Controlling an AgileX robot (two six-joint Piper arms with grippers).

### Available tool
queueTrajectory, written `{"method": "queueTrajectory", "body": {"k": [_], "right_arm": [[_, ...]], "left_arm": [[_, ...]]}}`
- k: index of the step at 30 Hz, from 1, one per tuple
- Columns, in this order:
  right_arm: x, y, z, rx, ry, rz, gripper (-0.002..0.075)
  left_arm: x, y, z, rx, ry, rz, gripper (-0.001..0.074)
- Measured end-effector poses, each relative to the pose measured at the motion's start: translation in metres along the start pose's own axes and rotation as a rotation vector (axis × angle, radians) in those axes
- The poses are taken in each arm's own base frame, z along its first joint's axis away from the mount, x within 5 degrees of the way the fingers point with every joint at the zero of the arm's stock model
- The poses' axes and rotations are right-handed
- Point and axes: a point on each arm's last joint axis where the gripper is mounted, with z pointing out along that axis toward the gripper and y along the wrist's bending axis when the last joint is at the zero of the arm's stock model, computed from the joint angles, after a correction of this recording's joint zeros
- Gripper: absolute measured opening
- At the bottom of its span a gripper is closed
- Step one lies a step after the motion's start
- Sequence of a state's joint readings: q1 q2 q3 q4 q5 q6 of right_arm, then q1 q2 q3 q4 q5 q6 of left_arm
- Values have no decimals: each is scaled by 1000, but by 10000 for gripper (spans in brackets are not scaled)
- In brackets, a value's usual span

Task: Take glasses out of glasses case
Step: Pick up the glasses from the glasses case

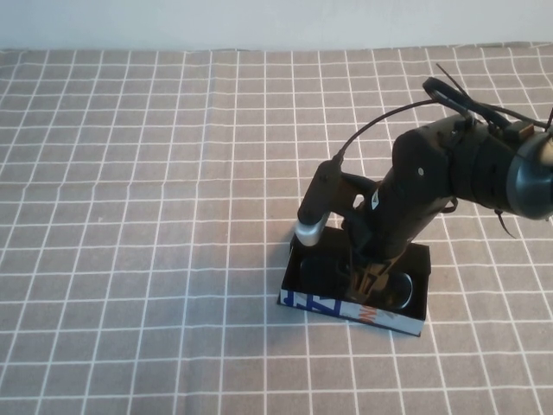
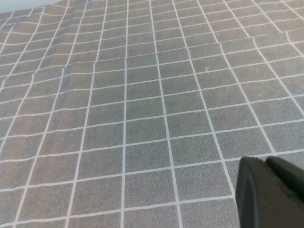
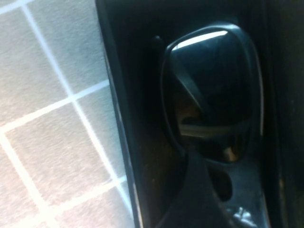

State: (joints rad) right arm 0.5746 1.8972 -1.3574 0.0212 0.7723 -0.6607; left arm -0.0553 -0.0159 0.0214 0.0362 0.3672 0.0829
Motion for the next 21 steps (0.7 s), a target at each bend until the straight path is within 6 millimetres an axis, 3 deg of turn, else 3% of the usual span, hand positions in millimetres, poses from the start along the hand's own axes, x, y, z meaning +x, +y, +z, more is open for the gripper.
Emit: {"method": "queueTrajectory", "body": {"k": [15, 21], "right_arm": [[-1, 2, -7, 10, 6, -23, 414], [-3, -1, 1, 35, -14, -29, 439]], "left_arm": [[0, 0, 0, 0, 0, 0, -5], [0, 0, 0, 0, 0, 0, -5]]}}
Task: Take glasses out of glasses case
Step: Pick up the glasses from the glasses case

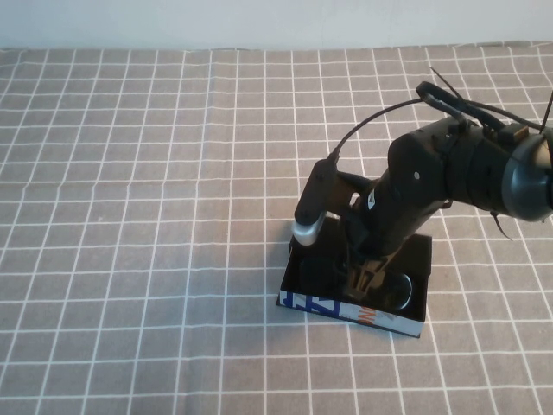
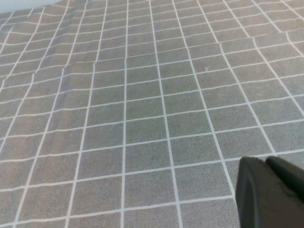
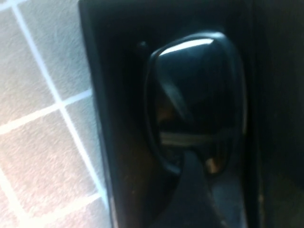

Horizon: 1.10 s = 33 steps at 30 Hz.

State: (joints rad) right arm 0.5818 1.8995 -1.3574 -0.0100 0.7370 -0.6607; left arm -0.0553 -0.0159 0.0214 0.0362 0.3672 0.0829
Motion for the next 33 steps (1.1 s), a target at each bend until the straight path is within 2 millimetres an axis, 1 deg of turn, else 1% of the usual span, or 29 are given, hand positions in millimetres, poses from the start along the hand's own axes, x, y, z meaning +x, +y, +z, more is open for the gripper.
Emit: {"method": "queueTrajectory", "body": {"k": [4, 6, 8, 16, 27, 30, 31, 33], "right_arm": [[-1, -1, 0, 12, -12, -3, 519], [-1, -1, 0, 12, -11, -3, 534], [-1, -1, 1, 10, -6, -4, 533], [3, 1, 7, -14, 26, -3, 487], [1, 0, 9, 8, -1, -3, 484], [2, 0, 10, 8, 1, -5, 452], [2, -1, 10, 12, 1, -8, 421], [1, -1, 10, 17, -2, -11, 326]], "left_arm": [[0, 0, 0, 0, 0, 0, -5], [0, 0, 0, 0, 0, 0, -5], [0, 0, 0, 0, 0, 0, -5], [0, 0, 0, 0, 0, 0, -5], [0, 0, 0, 0, 0, 0, -5], [0, 0, 0, 0, 0, 0, -5], [0, 0, 0, 0, 0, 0, -5], [0, 0, 0, 0, 0, 0, -5]]}}
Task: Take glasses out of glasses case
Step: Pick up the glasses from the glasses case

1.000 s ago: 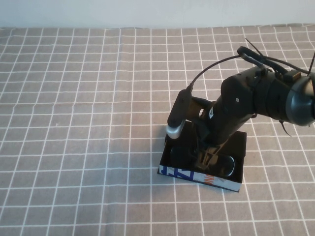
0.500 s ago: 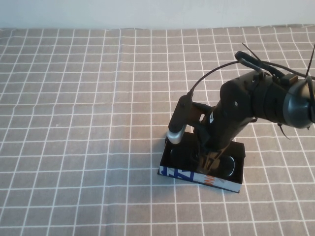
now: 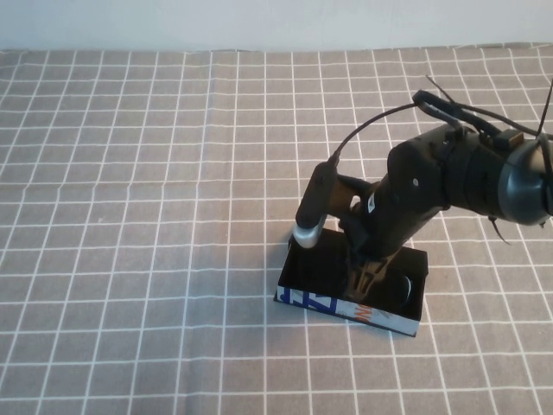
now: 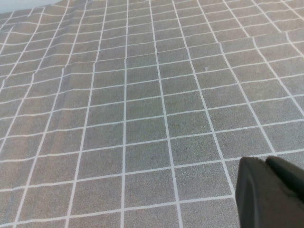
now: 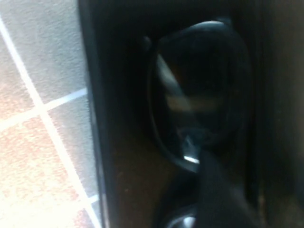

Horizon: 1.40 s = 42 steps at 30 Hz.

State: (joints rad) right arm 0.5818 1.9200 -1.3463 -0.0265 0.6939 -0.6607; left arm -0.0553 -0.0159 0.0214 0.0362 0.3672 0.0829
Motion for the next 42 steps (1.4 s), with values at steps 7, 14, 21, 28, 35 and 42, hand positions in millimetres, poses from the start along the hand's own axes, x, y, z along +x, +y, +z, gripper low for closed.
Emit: {"method": "queueTrajectory", "body": {"k": [7, 14, 21, 28, 35, 42], "right_arm": [[-3, -2, -10, 22, -29, -2, 26], [-2, 0, -27, 23, -35, -2, -3], [1, 4, -28, -16, -3, 10, 245], [0, 5, -28, -34, -9, 29, 395], [1, 8, -18, -74, -1, 58, 366], [1, 9, -16, -86, 1, 69, 365]], "left_arm": [[0, 0, 0, 0, 0, 0, -5], [0, 0, 0, 0, 0, 0, -5], [0, 0, 0, 0, 0, 0, -5], [0, 0, 0, 0, 0, 0, -5], [0, 0, 0, 0, 0, 0, -5], [0, 0, 0, 0, 0, 0, -5]]}}
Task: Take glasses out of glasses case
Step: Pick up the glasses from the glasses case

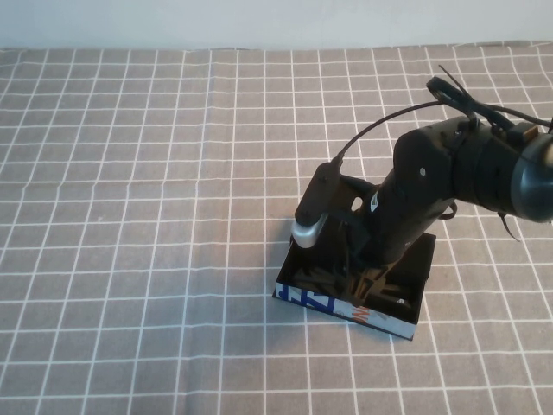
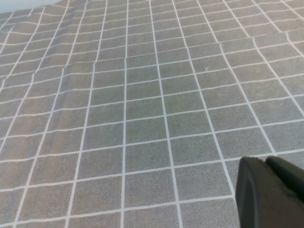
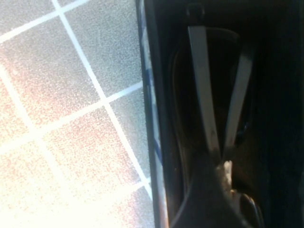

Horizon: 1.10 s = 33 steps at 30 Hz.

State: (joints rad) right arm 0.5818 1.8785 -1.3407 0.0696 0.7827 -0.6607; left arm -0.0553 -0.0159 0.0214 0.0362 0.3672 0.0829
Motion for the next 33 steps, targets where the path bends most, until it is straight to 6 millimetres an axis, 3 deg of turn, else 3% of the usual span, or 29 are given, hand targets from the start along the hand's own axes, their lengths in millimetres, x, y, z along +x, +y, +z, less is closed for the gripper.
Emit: {"method": "queueTrajectory", "body": {"k": [11, 14, 20, 26, 33], "right_arm": [[1, -3, 13, -2, 16, -20, 336], [3, -1, 23, -24, 36, -15, 267], [2, -1, 22, -22, 31, -16, 73], [0, -1, 6, -1, -3, -18, 12], [-5, 0, -42, 77, -95, 87, 11]], "left_arm": [[0, 0, 0, 0, 0, 0, -5], [0, 0, 0, 0, 0, 0, -5], [0, 0, 0, 0, 0, 0, -5], [0, 0, 0, 0, 0, 0, -5], [0, 0, 0, 0, 0, 0, -5]]}}
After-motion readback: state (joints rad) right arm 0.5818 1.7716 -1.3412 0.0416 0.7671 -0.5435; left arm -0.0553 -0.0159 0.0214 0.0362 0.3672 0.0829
